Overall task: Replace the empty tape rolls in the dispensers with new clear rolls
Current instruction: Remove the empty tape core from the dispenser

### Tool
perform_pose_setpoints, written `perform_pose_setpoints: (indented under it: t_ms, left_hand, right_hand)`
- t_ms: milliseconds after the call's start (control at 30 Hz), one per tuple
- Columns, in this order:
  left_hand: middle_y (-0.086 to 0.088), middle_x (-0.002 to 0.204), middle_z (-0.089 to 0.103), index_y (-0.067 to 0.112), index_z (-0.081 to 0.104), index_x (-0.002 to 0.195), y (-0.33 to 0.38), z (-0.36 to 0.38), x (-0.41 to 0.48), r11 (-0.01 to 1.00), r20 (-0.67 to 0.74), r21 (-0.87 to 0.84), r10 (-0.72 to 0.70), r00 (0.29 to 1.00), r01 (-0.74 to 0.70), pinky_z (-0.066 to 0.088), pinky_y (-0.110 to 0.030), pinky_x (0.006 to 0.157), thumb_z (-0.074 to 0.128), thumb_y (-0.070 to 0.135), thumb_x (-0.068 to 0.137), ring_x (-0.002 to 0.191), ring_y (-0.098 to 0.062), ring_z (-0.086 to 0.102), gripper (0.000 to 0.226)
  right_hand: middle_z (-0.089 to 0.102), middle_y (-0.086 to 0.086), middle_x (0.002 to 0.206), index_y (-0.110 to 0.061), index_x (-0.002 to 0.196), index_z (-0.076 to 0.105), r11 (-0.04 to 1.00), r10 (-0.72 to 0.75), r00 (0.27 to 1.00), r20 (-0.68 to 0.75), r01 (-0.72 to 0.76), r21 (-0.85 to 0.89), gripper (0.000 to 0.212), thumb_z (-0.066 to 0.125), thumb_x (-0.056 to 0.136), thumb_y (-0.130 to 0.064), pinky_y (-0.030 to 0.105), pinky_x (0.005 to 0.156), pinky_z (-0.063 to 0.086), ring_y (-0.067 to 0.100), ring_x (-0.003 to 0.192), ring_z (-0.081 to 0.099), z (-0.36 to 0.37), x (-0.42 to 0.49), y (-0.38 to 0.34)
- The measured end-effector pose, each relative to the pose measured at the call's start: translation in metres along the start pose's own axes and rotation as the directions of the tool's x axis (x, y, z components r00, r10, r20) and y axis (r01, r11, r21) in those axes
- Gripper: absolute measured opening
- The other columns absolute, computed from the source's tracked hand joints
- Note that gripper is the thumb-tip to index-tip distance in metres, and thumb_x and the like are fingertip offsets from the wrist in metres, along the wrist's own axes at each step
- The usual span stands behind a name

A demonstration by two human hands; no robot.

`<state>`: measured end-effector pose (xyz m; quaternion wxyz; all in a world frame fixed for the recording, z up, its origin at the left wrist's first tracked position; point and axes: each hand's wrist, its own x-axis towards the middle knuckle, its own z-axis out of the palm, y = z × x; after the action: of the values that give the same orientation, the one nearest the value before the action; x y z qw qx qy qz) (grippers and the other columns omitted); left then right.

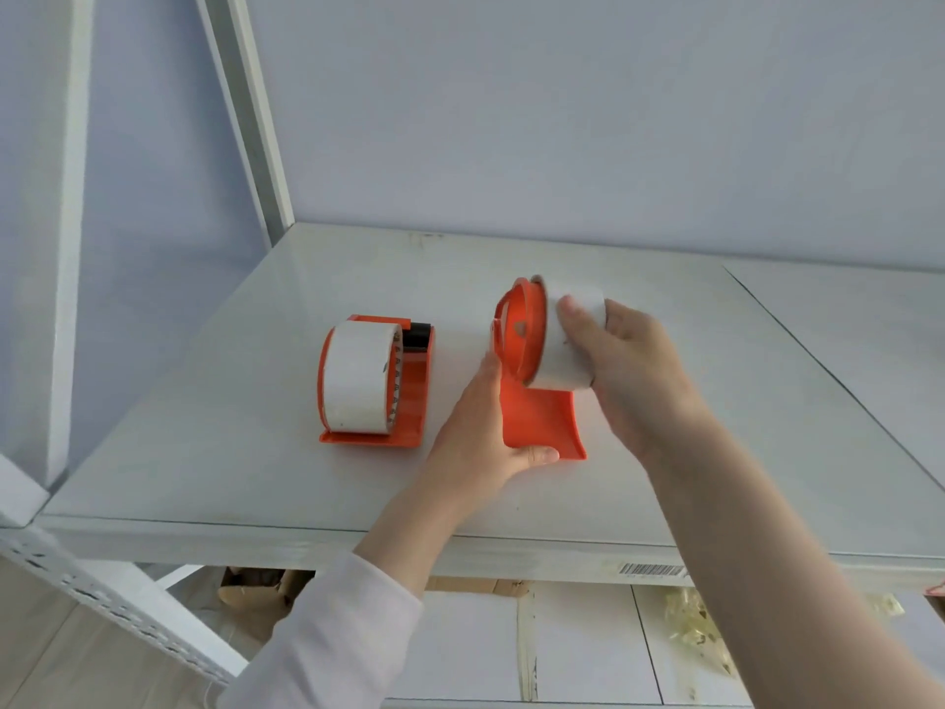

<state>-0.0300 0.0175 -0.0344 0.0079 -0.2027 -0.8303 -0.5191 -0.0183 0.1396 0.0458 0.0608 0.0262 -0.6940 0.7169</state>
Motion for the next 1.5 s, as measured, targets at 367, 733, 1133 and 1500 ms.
perform_pose_setpoints:
  t_ms: [367,733,1133,1500]
  left_hand:
    - [0.016,0.132,0.047,0.023,0.039,0.135,0.049,-0.017,0.005,0.937,-0.272,-0.348,-0.127,0.954,0.026,0.032,0.0,0.092,0.049,0.052,0.082,0.113,0.019,0.042,0.061]
    - [-0.007,0.095,0.071,0.009,0.062,0.095,0.052,-0.017,0.022,0.981,-0.344,-0.189,-0.033,0.938,-0.035,0.05,-0.027,0.084,0.058,0.017,0.088,0.09,-0.019,0.067,0.012]
    - [-0.001,0.098,0.068,0.004,0.063,0.098,0.03,0.005,-0.03,0.996,-0.276,0.038,-0.066,0.959,0.08,0.043,-0.034,0.098,0.058,0.018,0.088,0.105,-0.02,0.062,0.017]
    - [0.007,0.138,0.043,0.013,0.04,0.137,0.033,0.023,-0.093,0.981,-0.566,-0.184,-0.053,0.823,-0.063,0.032,-0.025,0.111,0.049,0.017,0.093,0.132,-0.008,0.042,0.044]
  right_hand:
    - [0.064,0.018,0.095,0.009,0.106,0.058,0.995,0.095,0.991,-0.098,-0.097,-0.011,0.039,0.05,0.092,-0.027,0.041,0.08,0.054,0.024,0.081,0.063,0.007,0.017,-0.021]
    - [0.065,0.001,0.084,-0.012,0.087,0.06,0.998,0.06,0.966,-0.253,-0.065,-0.013,0.017,0.05,0.092,-0.024,0.039,0.079,0.052,0.015,0.074,0.064,-0.036,0.002,-0.009]
    - [0.067,0.004,0.088,-0.008,0.088,0.063,0.978,0.136,0.934,-0.332,-0.073,0.195,0.022,0.049,0.093,-0.026,0.036,0.084,0.051,0.017,0.081,0.064,-0.061,-0.039,0.006]
    - [0.063,-0.006,0.054,-0.008,0.091,0.059,0.774,0.246,0.96,-0.134,-0.112,0.623,0.018,0.043,0.093,-0.018,0.018,0.052,0.048,0.004,0.048,0.057,-0.062,-0.089,0.018]
